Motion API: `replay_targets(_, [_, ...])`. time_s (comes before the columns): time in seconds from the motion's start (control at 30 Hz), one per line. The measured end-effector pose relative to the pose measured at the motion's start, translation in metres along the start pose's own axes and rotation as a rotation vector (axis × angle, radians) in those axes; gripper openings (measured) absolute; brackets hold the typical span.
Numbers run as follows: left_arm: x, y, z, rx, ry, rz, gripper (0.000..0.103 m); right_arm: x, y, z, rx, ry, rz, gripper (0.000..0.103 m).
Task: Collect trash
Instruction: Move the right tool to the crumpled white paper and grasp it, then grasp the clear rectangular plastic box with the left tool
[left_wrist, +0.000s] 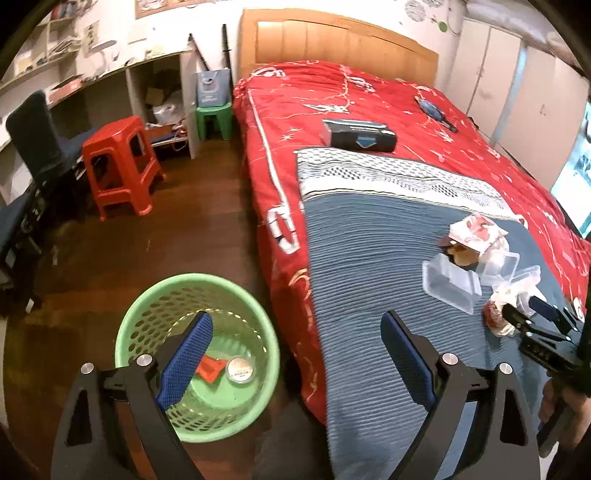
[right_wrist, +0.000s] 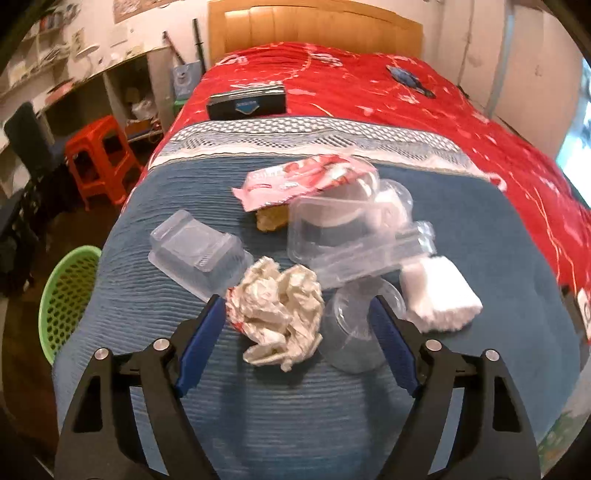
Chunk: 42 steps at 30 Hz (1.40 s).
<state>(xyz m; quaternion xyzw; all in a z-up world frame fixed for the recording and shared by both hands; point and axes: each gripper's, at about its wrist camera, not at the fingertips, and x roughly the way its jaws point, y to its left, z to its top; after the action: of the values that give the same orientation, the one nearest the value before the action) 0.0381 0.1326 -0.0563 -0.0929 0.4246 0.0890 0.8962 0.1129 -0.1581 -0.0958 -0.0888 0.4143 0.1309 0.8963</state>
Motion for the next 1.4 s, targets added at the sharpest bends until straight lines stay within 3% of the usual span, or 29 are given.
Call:
replay_targets(0.17, [0.006,-0.013,0.006,0.024,0.008,-0.011,0.089,0.010,0.014,0.003,-0.096,-0.002,-0.044,0.075])
replay_targets(0.33, [0.013,-0.019,0.006,0.029,0.022,-0.020,0.089,0.014,0.025,0.003,-0.181,-0.001,-0.073,0.063])
replay_targets(0.6, [0.017,-0.021,0.004,0.026,0.033,-0.025,0.089,0.021,0.031,0.007,-0.191,0.015,-0.073,0.062])
replay_targets(0.7, [0.016,-0.020,0.005,0.022,0.032,-0.029,0.089,0.026,0.042,0.006,-0.238,0.025,-0.113,0.061])
replay_targets(0.77, [0.015,-0.020,0.006,0.019,0.031,-0.036,0.089,0.032,0.037,0.005,-0.214,0.042,-0.123,0.058])
replay_targets(0.83, [0.015,-0.022,0.007,0.022,0.034,-0.051,0.089,0.036,0.030,0.005,-0.175,0.052,-0.128,0.049])
replay_targets(0.93, [0.016,-0.029,0.007,0.047,0.029,-0.066,0.089,0.026,0.020,0.007,-0.119,0.038,-0.064,0.045])
replay_targets(1.13, [0.028,-0.060,0.010,0.109,0.048,-0.137,0.089,-0.007,0.008,0.005,-0.049,-0.008,0.023,0.044])
replay_targets(1.4, [0.051,-0.122,0.012,0.238,0.070,-0.221,0.094,-0.045,-0.005,-0.005,-0.022,-0.061,0.041,0.045])
